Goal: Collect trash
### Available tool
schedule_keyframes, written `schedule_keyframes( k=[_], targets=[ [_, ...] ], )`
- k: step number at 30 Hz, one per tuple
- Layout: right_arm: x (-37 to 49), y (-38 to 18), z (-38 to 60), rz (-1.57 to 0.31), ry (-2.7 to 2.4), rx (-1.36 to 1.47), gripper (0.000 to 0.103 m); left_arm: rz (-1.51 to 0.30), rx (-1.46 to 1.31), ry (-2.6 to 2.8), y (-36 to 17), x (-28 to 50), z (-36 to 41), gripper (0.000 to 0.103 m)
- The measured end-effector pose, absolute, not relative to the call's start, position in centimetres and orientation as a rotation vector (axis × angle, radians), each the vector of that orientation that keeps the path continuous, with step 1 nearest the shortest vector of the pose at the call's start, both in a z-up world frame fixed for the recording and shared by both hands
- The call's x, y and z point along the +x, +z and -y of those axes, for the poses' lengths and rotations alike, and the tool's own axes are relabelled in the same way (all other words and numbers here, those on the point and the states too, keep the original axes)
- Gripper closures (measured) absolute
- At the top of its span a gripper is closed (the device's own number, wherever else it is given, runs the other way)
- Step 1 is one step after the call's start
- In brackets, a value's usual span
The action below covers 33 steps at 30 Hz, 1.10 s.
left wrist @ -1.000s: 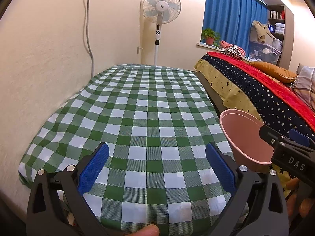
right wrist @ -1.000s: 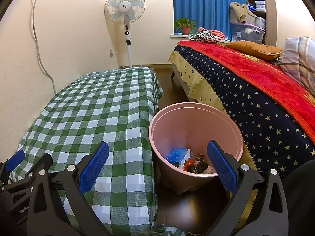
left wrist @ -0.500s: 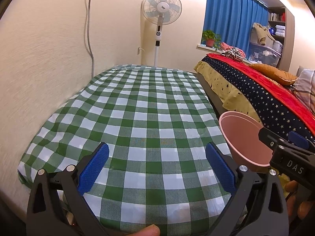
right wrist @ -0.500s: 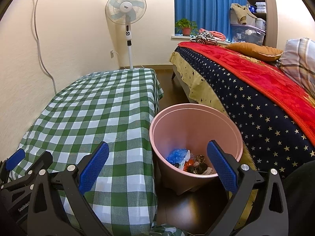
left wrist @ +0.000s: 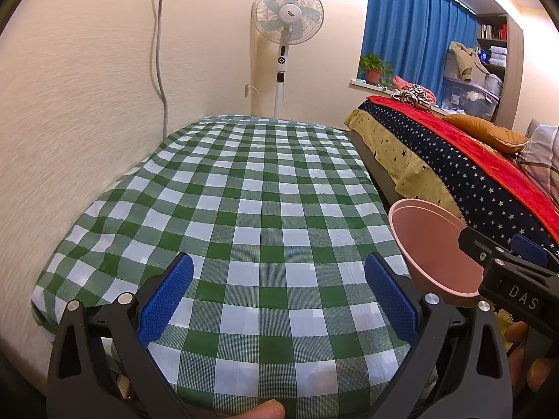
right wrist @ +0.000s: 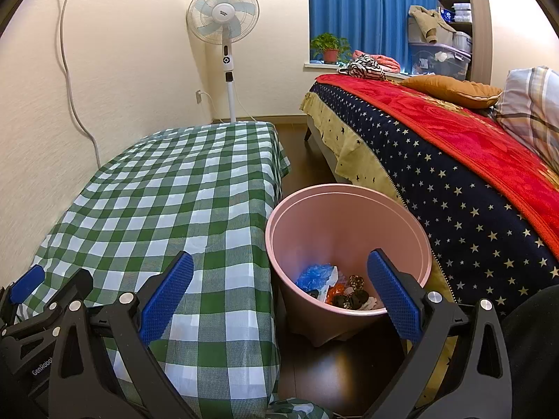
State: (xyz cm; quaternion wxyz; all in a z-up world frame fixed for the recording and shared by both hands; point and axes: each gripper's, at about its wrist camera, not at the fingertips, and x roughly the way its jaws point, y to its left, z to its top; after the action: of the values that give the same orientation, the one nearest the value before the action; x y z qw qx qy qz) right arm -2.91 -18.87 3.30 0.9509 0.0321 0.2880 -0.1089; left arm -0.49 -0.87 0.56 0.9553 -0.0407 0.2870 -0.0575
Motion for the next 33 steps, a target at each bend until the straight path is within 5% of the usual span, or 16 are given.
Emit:
schedule_keyframes(
  k=[33],
  targets=[
    [-2.89, 3.35, 18.86, -0.586, -0.220, 0.067, 0.005, -0.577, -0.086, -0.119, 0.83, -0.51, 0.82, 0.008]
  ],
)
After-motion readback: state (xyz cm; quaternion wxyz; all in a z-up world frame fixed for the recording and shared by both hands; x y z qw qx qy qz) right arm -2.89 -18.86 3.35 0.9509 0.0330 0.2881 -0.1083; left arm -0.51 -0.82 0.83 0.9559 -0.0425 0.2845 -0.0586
